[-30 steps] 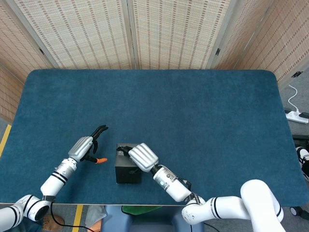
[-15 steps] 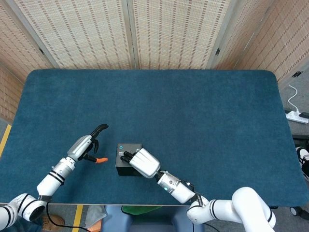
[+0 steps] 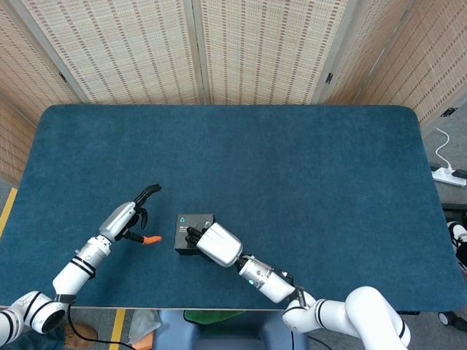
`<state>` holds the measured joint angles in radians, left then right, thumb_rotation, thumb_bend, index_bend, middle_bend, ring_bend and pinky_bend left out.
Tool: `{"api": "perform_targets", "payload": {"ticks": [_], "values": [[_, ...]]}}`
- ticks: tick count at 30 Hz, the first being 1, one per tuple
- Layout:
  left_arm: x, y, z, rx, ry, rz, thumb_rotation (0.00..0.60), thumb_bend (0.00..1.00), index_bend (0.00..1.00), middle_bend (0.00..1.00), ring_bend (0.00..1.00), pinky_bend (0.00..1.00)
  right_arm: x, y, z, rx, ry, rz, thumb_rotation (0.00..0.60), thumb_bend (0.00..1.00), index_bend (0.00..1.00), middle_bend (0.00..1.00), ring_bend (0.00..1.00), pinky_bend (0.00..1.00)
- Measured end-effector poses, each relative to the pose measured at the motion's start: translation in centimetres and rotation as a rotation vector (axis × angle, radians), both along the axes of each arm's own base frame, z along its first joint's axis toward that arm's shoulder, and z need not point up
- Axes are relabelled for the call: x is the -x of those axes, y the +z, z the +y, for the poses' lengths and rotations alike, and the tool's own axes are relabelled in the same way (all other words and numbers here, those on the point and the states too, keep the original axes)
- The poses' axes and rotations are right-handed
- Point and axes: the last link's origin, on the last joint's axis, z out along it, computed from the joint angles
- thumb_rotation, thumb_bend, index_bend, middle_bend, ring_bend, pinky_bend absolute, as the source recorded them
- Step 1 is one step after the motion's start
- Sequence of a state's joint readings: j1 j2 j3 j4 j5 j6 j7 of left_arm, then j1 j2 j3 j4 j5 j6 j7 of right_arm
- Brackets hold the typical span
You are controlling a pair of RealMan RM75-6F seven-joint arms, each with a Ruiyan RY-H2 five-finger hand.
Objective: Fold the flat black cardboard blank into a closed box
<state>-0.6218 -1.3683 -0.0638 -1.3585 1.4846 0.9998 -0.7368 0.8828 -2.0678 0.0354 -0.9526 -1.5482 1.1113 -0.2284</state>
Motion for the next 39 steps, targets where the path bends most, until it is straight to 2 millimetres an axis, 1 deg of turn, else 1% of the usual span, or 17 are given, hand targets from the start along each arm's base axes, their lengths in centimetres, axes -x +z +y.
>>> {"api": "perform_targets", "payload": {"ticks": [2, 4, 6, 7, 10, 13, 15, 18, 19, 21, 24, 26, 29, 31, 32, 35, 39], "values": [[0.1, -0.1, -0.1, 0.002, 0.000, 0.005, 0.600, 0.18, 0.00, 0.03, 0.70, 0.99, 0.1, 0.0, 0.0, 0.004, 0.005, 0.007, 0.600, 0.50, 0.52, 0.53, 0.75, 1.00], [0.2, 0.0, -0.1, -0.003, -0.003, 0.014, 0.600, 0.18, 0.00, 0.03, 0.68, 0.97, 0.1, 0.1, -0.1, 0.011, 0.012, 0.004, 0.600, 0.50, 0.50, 0.46, 0.75, 1.00], [0.3, 0.1, 0.0, -0.018, -0.009, 0.037, 0.600, 0.18, 0.00, 0.03, 0.64, 0.93, 0.0, 0.5, -0.1, 0.028, 0.021, -0.027, 0.600, 0.48, 0.42, 0.38, 0.74, 1.00], [0.4, 0.2, 0.0, -0.030, -0.013, 0.054, 0.600, 0.18, 0.00, 0.03, 0.60, 0.89, -0.1, 0.9, -0.1, 0.035, 0.025, -0.048, 0.600, 0.47, 0.36, 0.35, 0.74, 1.00], [0.7, 0.4, 0.1, -0.069, -0.024, 0.107, 0.600, 0.18, 0.02, 0.09, 0.51, 0.80, 0.0, 2.4, -0.4, 0.056, 0.029, -0.130, 0.600, 0.47, 0.30, 0.28, 0.72, 1.00], [1.0, 0.8, 0.1, -0.137, -0.037, 0.183, 0.600, 0.18, 0.05, 0.14, 0.47, 0.73, 0.8, 4.5, -0.8, 0.092, 0.024, -0.187, 0.600, 0.47, 0.21, 0.26, 0.71, 1.00], [1.3, 1.1, 0.0, -0.196, -0.044, 0.251, 0.600, 0.18, 0.07, 0.15, 0.44, 0.69, 1.6, 5.9, -1.1, 0.105, 0.005, -0.217, 0.600, 0.47, 0.18, 0.25, 0.69, 1.00], [1.9, 1.7, -0.3, -0.281, -0.040, 0.358, 0.600, 0.18, 0.09, 0.16, 0.39, 0.63, 3.1, 8.3, -1.3, 0.125, -0.032, -0.249, 0.600, 0.47, 0.17, 0.23, 0.59, 1.00], [2.1, 1.9, -0.4, -0.304, -0.034, 0.390, 0.600, 0.18, 0.09, 0.16, 0.37, 0.60, 3.6, 9.1, -1.4, 0.134, -0.045, -0.257, 0.600, 0.47, 0.17, 0.23, 0.53, 0.99], [2.6, 2.6, -0.8, -0.358, -0.009, 0.456, 0.600, 0.18, 0.10, 0.16, 0.33, 0.56, 5.0, 11.1, -1.5, 0.158, -0.082, -0.267, 0.600, 0.47, 0.17, 0.24, 0.43, 0.88], [3.7, 4.2, -1.9, -0.428, 0.050, 0.516, 0.600, 0.18, 0.11, 0.16, 0.28, 0.48, 7.1, 14.2, -1.2, 0.190, -0.146, -0.262, 0.600, 0.47, 0.17, 0.23, 0.27, 0.56], [4.5, 5.4, -2.8, -0.462, 0.089, 0.546, 0.600, 0.18, 0.11, 0.16, 0.25, 0.42, 8.9, 16.5, -0.7, 0.213, -0.197, -0.246, 0.600, 0.47, 0.17, 0.22, 0.19, 0.43], [5.5, 6.9, -4.2, -0.490, 0.129, 0.596, 0.600, 0.18, 0.12, 0.16, 0.22, 0.36, 11.5, 19.7, 0.5, 0.241, -0.280, -0.209, 0.600, 0.47, 0.15, 0.18, 0.13, 0.34], [6.2, 7.5, -5.0, -0.494, 0.152, 0.614, 0.600, 0.18, 0.12, 0.16, 0.21, 0.34, 13.2, 21.6, 1.4, 0.255, -0.333, -0.182, 0.600, 0.47, 0.13, 0.16, 0.09, 0.29], [6.5, 7.9, -5.6, -0.496, 0.168, 0.619, 0.600, 0.18, 0.12, 0.15, 0.21, 0.34, 14.4, 22.8, 2.2, 0.270, -0.370, -0.161, 0.600, 0.47, 0.13, 0.15, 0.08, 0.28], [7.3, 8.4, -7.0, -0.510, 0.198, 0.622, 0.600, 0.18, 0.12, 0.15, 0.20, 0.32, 17.2, 25.3, 4.6, 0.312, -0.457, -0.127, 0.600, 0.47, 0.12, 0.14, 0.06, 0.26], [7.8, 8.9, -9.1, -0.545, 0.216, 0.618, 0.600, 0.18, 0.12, 0.15, 0.20, 0.32, 20.0, 27.1, 7.8, 0.363, -0.561, -0.129, 0.600, 0.47, 0.12, 0.14, 0.04, 0.26]]}}
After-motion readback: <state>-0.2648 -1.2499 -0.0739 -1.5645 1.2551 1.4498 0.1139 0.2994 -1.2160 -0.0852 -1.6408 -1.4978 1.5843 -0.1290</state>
